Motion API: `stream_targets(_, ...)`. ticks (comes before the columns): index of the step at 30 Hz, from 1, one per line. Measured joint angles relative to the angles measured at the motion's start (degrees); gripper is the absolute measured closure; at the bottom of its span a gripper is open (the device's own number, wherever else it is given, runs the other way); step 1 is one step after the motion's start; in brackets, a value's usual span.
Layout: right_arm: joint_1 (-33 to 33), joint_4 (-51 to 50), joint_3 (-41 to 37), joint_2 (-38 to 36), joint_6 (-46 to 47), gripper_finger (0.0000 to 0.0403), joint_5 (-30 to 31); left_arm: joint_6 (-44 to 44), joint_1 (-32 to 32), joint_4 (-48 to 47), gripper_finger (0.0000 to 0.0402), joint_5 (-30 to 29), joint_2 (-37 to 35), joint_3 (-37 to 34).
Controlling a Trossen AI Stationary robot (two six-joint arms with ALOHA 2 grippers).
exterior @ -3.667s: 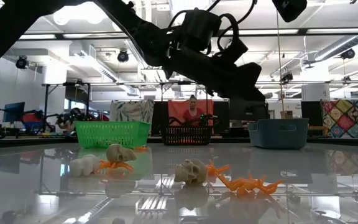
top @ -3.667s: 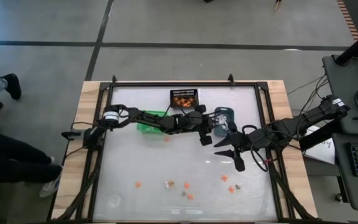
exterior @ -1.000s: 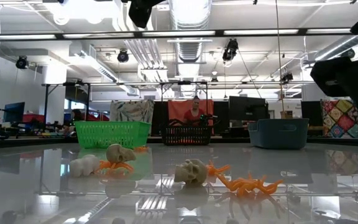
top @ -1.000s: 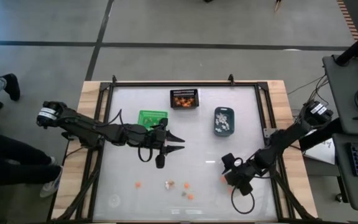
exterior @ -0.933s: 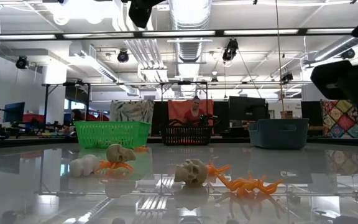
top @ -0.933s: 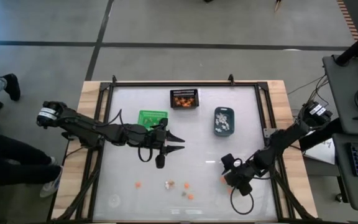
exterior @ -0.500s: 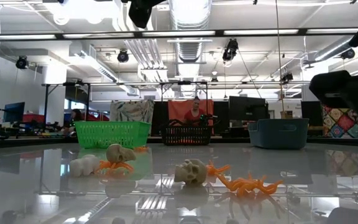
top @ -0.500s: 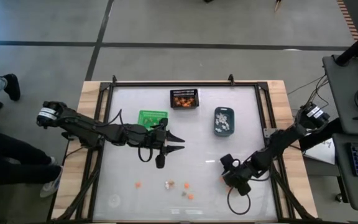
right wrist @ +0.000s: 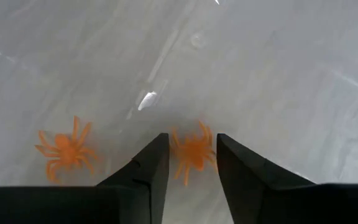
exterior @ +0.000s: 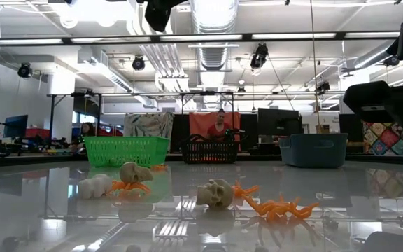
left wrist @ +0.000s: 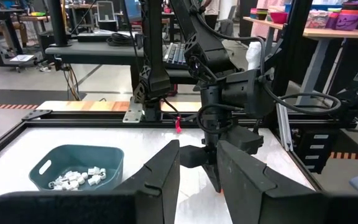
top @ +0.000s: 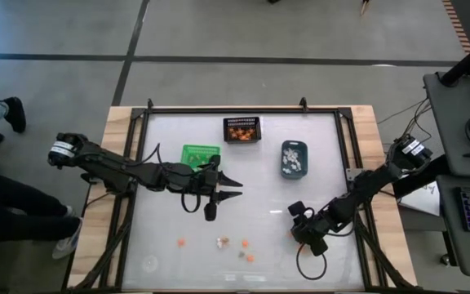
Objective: Sort Halloween decoration
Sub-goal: Put the orange spider toy into the black bin
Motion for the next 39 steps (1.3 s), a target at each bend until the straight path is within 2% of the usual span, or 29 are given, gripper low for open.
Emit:
stream_targets(15,0.0,1.0,-0.1,0.0,-0.1,0.0333,0.0,0.0,0.0,0.0,0.0311,0.0,0.0,0.0)
stream_targets(32,0.0,0.8,1.3,0.0,-0.1,0.0360,0.1,0.0,0.0,0.0,0.0311,0.0,0.0,0.0)
stream_targets(39,-0.3,0.8,2.7,-0.1,0.0,0.0360,4.4,0.0,0.0,0.0,0.0311,0.0,0.0,0.0)
